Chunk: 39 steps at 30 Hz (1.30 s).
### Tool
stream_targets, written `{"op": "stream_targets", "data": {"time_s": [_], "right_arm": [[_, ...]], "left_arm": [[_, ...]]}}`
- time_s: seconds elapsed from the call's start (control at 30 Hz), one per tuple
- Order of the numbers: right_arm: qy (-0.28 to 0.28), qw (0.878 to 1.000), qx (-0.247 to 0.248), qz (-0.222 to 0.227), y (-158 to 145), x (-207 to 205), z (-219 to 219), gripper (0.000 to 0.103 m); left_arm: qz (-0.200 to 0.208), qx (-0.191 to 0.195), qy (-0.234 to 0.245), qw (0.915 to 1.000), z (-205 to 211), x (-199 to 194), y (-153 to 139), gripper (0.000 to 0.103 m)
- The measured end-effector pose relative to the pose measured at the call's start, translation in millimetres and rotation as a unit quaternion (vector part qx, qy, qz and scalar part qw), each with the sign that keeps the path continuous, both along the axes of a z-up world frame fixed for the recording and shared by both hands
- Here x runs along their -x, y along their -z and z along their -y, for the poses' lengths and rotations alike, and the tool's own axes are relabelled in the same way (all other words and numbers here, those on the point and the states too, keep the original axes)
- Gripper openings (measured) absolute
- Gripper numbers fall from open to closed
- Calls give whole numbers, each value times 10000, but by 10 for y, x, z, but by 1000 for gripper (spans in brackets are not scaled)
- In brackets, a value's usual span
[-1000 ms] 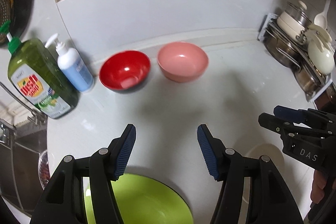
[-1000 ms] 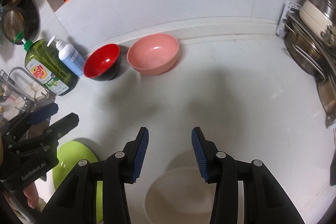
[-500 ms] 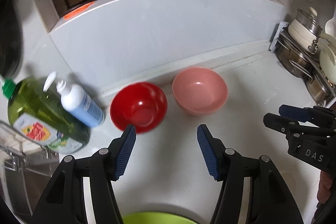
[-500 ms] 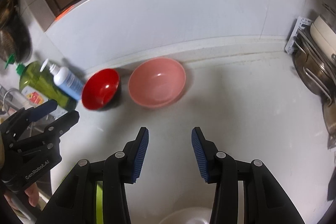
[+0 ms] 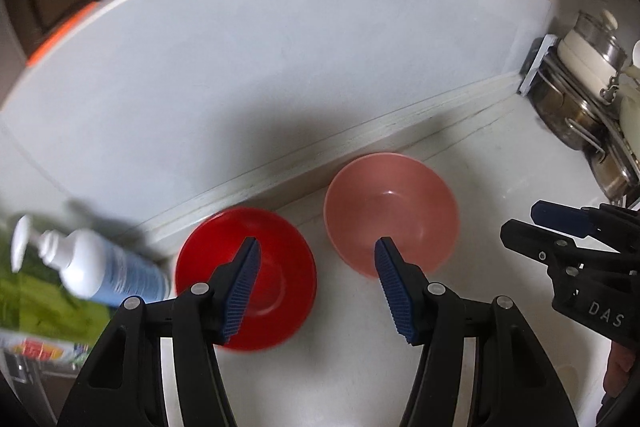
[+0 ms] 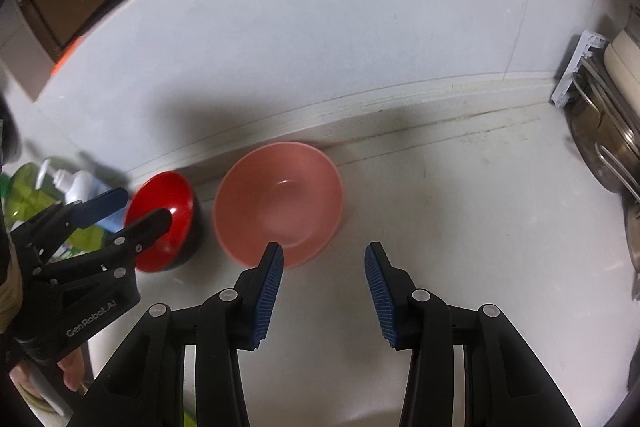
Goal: Organize plates and bowls
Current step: 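Lower both tools onto the pink bowl rim and close them, then lift the pink bowl with both tools and carry it over the white bowl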
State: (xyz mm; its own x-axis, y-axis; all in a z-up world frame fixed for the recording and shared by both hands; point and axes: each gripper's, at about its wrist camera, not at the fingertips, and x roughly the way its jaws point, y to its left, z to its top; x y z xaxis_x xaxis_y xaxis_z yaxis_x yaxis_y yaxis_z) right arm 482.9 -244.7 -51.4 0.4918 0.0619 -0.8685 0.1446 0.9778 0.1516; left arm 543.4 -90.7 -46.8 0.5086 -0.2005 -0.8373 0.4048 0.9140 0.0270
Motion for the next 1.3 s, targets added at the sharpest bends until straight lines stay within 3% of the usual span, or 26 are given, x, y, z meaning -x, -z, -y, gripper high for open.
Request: {"op": "stream_targets", "data": {"time_s": [0.47,0.6,1.0,1.3], "right_arm": [[340,9972,-353,-573,498,-436,136,43],[359,9957,-447,-721,614,-510,157,35],[265,9944,-581,-845,697,-532,161,12],[410,9947,-608,-721,590,-421,199,10]], "left_arm": [[-504,-295,146,9982,230,-590,500,46],[-695,-345,234,9967,313,-700,623,40],[-1001,-344,286,9940,398,-821,819,9],[-966,-348,269,9944,498,-752,735,8]]}}
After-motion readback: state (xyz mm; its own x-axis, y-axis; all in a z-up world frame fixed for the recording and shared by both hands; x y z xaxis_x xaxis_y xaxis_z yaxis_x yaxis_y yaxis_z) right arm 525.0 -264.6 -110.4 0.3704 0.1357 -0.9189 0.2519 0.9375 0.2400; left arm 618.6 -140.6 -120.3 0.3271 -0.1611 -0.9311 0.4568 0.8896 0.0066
